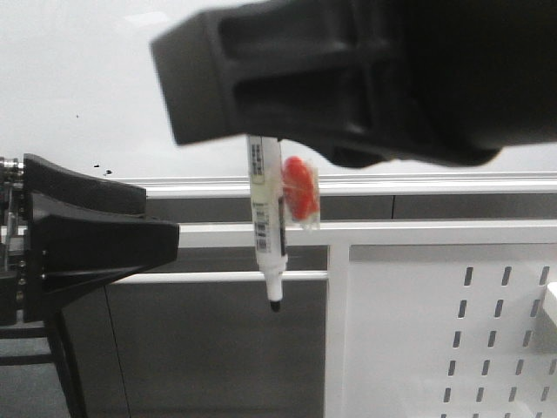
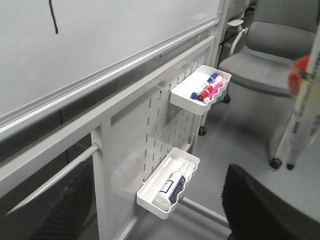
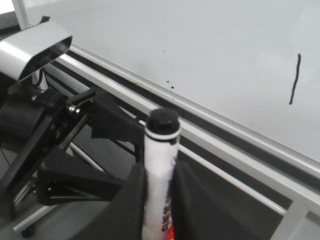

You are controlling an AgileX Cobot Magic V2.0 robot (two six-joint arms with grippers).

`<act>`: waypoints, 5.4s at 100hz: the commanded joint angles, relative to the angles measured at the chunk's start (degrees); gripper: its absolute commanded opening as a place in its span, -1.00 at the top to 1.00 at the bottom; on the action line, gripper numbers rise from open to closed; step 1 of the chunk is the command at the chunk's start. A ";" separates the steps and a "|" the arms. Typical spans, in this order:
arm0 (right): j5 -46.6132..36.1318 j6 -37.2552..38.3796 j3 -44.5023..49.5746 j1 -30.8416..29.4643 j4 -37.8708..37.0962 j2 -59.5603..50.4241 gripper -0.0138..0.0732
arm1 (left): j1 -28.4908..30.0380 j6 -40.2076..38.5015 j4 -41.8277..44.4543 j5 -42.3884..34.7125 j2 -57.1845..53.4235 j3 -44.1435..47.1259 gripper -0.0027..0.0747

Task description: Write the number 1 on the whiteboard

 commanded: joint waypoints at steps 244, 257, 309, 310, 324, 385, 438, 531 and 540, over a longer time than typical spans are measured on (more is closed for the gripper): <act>-4.60 28.70 -3.89 -11.67 -40.78 8.83 0.84 | -4.32 -9.51 -1.02 -11.22 -1.78 -3.97 -0.02; -4.60 28.70 -3.89 -11.67 -40.78 8.83 0.84 | -4.32 -10.51 -1.10 -11.22 -1.78 -3.97 -0.01; -4.38 28.70 -3.89 -11.67 -40.78 8.83 0.84 | -4.32 -10.78 -1.10 -11.22 -1.78 -3.97 0.94; -4.38 28.70 -3.89 -11.67 -40.78 8.83 0.84 | -4.32 -10.78 -1.10 -11.22 -1.78 -3.97 0.96; -4.38 28.70 -3.89 -11.67 -40.78 8.83 0.84 | -4.32 -10.78 -1.10 -11.22 -1.78 -3.97 0.99; -5.27 28.70 -3.89 -11.67 -40.91 8.83 -0.34 | -4.32 -10.78 -1.42 -11.22 -1.78 -3.97 0.99; -7.32 18.18 -1.80 -11.67 -32.48 2.00 -0.36 | -2.67 -3.79 -10.72 -11.22 -1.78 -0.75 0.99; -5.20 17.29 8.28 -11.67 -28.39 -9.38 -0.09 | -2.67 7.70 -35.05 -11.22 -1.78 4.64 0.99; -5.23 17.29 8.28 -11.67 -28.39 -9.38 -0.09 | -2.67 8.06 -35.70 -11.22 -1.78 4.40 0.99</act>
